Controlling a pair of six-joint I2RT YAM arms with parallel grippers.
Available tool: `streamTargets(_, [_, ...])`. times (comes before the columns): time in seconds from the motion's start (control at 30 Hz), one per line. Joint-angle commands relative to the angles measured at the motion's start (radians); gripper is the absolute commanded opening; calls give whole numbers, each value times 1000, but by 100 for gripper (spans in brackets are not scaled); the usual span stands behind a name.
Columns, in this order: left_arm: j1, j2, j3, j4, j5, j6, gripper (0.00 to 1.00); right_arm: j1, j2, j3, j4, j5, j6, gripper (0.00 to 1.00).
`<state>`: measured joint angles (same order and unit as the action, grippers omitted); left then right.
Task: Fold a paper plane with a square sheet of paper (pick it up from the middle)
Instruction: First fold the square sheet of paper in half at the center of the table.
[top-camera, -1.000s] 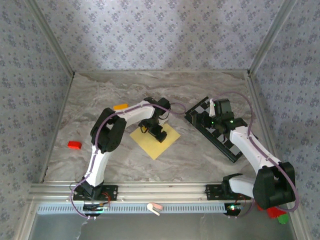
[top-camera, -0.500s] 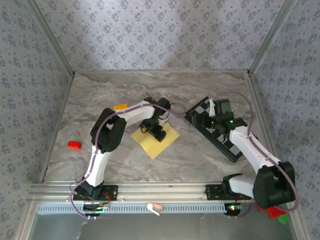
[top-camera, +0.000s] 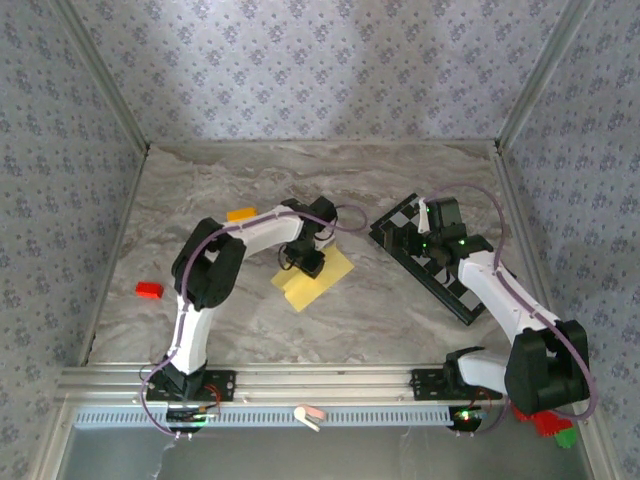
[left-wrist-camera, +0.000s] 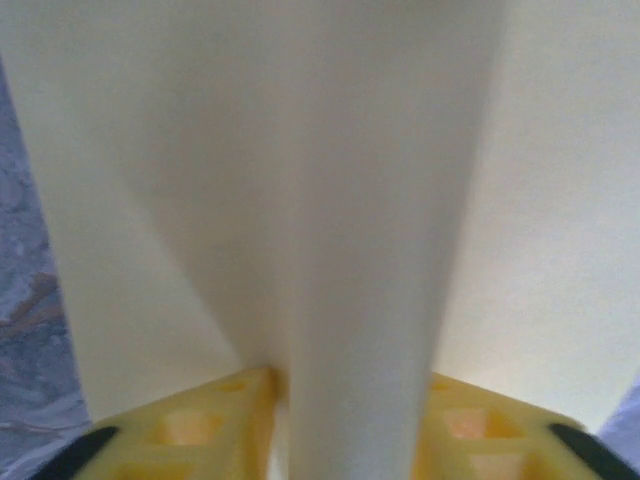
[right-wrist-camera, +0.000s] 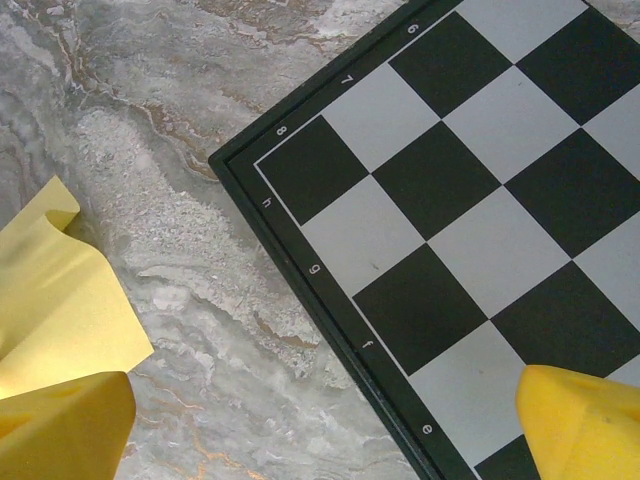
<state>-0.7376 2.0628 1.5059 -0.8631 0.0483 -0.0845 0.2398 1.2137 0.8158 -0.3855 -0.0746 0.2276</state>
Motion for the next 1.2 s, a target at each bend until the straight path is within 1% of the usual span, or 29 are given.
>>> streamTargets(0.0, [26, -96, -63, 106, 138, -60, 24, -4, 1, 4, -15, 27, -3, 100])
streamTargets(0.1, [56, -219, -174, 268, 342, -127, 14, -4, -14, 9, -29, 38, -5, 100])
streamTargets(0.17, [92, -310, -285, 412, 519, -232, 15, 0, -28, 10, -35, 37, 1, 100])
streamTargets(0.23, [124, -367, -384, 545, 651, -332, 15, 11, -41, 10, -40, 37, 11, 100])
streamTargets(0.3, [133, -411, -475, 650, 690, -412, 17, 45, -46, 8, -41, 35, 11, 100])
streamTargets(0.4, [129, -439, -597, 816, 737, -537, 19, 136, -39, 3, -28, 43, -7, 100])
streamTargets(0.53, [131, -456, -708, 949, 720, -634, 19, 225, -22, 2, -15, 20, -27, 100])
streamTargets(0.63, [131, -442, -754, 989, 703, -660, 20, 267, 11, 3, 0, -37, -36, 100])
streamTargets(0.77, [131, -422, -795, 1029, 693, -677, 21, 319, 78, 7, 24, -135, -39, 95])
streamTargets(0.9, [133, -407, -818, 1028, 671, -676, 22, 392, 149, 21, 73, -147, -20, 83])
streamTargets(1.07, [137, -392, -850, 1036, 644, -673, 23, 426, 242, 28, 158, -160, 33, 52])
streamTargets(1.1, [138, -391, -857, 1037, 639, -673, 23, 429, 266, 30, 178, -167, 42, 48])
streamTargets(1.17, [139, -391, -869, 1036, 628, -667, 25, 436, 310, 40, 206, -183, 56, 43])
